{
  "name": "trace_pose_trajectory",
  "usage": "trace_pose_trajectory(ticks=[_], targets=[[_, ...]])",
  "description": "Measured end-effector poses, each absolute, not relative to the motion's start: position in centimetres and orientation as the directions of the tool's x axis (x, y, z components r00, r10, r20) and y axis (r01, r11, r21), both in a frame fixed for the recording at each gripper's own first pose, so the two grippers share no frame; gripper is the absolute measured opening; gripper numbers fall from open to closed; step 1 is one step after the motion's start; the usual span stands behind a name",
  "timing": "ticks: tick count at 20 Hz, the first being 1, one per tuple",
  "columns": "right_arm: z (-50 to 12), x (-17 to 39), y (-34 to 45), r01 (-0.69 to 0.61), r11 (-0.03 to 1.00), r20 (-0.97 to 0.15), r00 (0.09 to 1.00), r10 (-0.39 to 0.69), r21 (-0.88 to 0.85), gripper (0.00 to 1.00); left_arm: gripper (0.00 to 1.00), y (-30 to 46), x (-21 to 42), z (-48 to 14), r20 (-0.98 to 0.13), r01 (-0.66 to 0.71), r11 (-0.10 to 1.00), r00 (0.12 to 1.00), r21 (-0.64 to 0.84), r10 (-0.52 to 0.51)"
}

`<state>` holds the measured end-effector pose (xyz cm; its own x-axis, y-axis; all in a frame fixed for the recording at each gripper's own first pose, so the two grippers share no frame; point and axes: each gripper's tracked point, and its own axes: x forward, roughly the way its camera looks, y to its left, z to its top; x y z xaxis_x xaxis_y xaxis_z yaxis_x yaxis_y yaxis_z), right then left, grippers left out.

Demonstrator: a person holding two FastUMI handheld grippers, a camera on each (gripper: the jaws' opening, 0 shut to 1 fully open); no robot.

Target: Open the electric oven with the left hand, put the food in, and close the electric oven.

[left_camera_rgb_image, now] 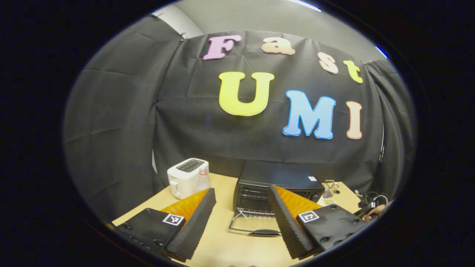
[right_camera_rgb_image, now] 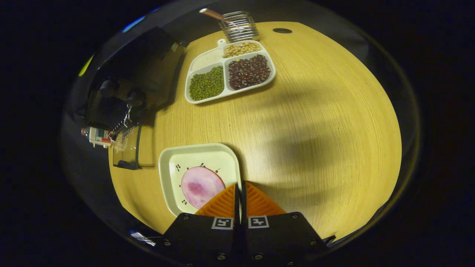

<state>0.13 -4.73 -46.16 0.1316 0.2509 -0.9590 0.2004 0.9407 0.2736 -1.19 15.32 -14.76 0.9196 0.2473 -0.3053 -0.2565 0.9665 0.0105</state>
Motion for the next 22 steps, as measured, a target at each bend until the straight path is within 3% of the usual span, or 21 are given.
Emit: trace_pose_trajectory(ticks=[7, 9, 13, 14, 15, 16, 17, 18, 19, 22], targets=[[-46.1, -0.4, -4.2, 0.343, 0.785, -0.856, 0.217, 0.468, 0.516, 0.00, 1.00, 13.1, -1.3, -13.3, -0.295, -0.250, 0.968, 0.923, 0.030, 0.247], [-45.8, -0.4, -4.5, 0.359, 0.749, -0.831, 0.245, 0.499, 0.556, 0.00, 0.96, 12.3, -1.2, -12.4, -0.285, -0.251, 0.967, 0.925, 0.036, 0.251], [-45.3, -0.5, -4.7, 0.363, 0.701, -0.789, 0.269, 0.552, 0.614, 0.00, 0.91, 10.7, -1.0, -11.0, -0.268, -0.262, 0.964, 0.927, 0.042, 0.264], [-45.0, -0.5, -4.6, 0.362, 0.686, -0.775, 0.276, 0.568, 0.631, 0.00, 0.96, 10.4, -1.0, -10.6, -0.262, -0.266, 0.963, 0.927, 0.043, 0.268], [-44.6, -0.7, -4.4, 0.355, 0.668, -0.757, 0.286, 0.588, 0.654, 0.00, 0.89, 10.1, -1.0, -10.3, -0.256, -0.270, 0.962, 0.928, 0.043, 0.272], [-44.3, -0.8, -4.2, 0.348, 0.654, -0.741, 0.290, 0.606, 0.671, 0.00, 0.89, 9.6, -1.0, -10.2, -0.253, -0.274, 0.961, 0.927, 0.045, 0.276], [-44.0, -1.0, -3.9, 0.339, 0.641, -0.724, 0.292, 0.625, 0.689, 0.00, 1.00, 9.2, -1.0, -10.1, -0.254, -0.278, 0.959, 0.926, 0.047, 0.281], [-43.7, -1.1, -3.5, 0.331, 0.624, -0.706, 0.292, 0.646, 0.708, 0.00, 0.89, 9.0, -1.1, -10.0, -0.253, -0.284, 0.958, 0.924, 0.051, 0.287], [-43.3, -1.3, -3.2, 0.326, 0.606, -0.687, 0.292, 0.666, 0.726, 0.00, 0.96, 8.6, -1.1, -9.7, -0.252, -0.286, 0.957, 0.923, 0.053, 0.290], [-41.6, -1.6, -1.5, 0.308, 0.544, -0.623, 0.305, 0.720, 0.780, 0.00, 0.96, 7.9, -1.1, -9.1, -0.238, -0.279, 0.959, 0.929, 0.050, 0.282]])
